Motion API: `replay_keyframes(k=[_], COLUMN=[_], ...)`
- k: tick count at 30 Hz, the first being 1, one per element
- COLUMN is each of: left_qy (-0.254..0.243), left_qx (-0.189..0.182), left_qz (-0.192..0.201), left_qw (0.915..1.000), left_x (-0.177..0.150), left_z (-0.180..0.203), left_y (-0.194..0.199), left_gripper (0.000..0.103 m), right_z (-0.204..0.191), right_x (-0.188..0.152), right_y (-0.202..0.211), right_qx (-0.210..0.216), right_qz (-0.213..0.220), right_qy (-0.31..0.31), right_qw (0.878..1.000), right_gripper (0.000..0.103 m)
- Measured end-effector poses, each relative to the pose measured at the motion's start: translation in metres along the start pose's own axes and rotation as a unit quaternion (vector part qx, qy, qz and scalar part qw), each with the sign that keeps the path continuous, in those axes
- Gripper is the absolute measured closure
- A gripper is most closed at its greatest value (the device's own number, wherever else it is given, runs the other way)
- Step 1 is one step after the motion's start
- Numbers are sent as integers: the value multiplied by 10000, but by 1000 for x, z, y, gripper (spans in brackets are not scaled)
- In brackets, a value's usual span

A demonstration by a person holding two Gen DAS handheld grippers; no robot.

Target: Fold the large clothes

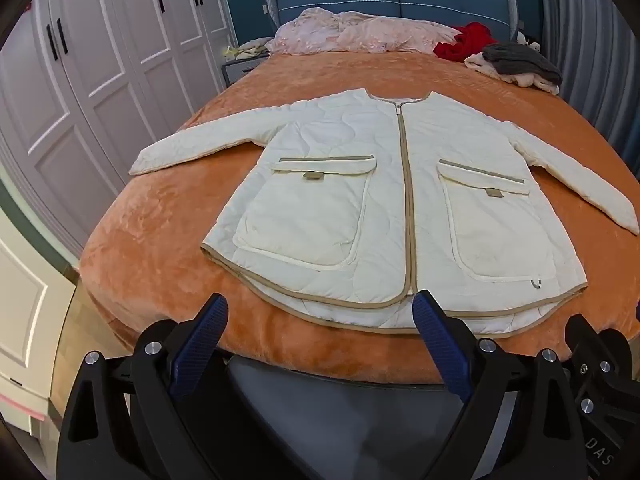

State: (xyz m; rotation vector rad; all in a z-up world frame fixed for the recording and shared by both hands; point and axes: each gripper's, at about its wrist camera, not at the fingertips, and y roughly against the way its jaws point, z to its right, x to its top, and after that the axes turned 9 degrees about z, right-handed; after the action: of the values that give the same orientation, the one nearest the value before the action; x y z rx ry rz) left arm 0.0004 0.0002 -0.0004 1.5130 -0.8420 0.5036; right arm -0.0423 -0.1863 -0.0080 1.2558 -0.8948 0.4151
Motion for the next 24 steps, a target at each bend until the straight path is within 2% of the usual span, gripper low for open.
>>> replay_keyframes(k=[15, 24], left_qy=[19, 129], left_qx=[85, -5], left_qz=[176, 242], left_qw=[9998, 9996], left_x=[-1, 0], left_z=[0, -4], left_y=[4, 5], left_gripper=[13, 14], right_z=[-1, -4], right_x=[2, 2], right_y=[8, 8], right_qx=[86, 65], right_qz=[183, 218], right_qy=[-138, -127], right_qw=[9997, 9997], right_gripper=[5, 5])
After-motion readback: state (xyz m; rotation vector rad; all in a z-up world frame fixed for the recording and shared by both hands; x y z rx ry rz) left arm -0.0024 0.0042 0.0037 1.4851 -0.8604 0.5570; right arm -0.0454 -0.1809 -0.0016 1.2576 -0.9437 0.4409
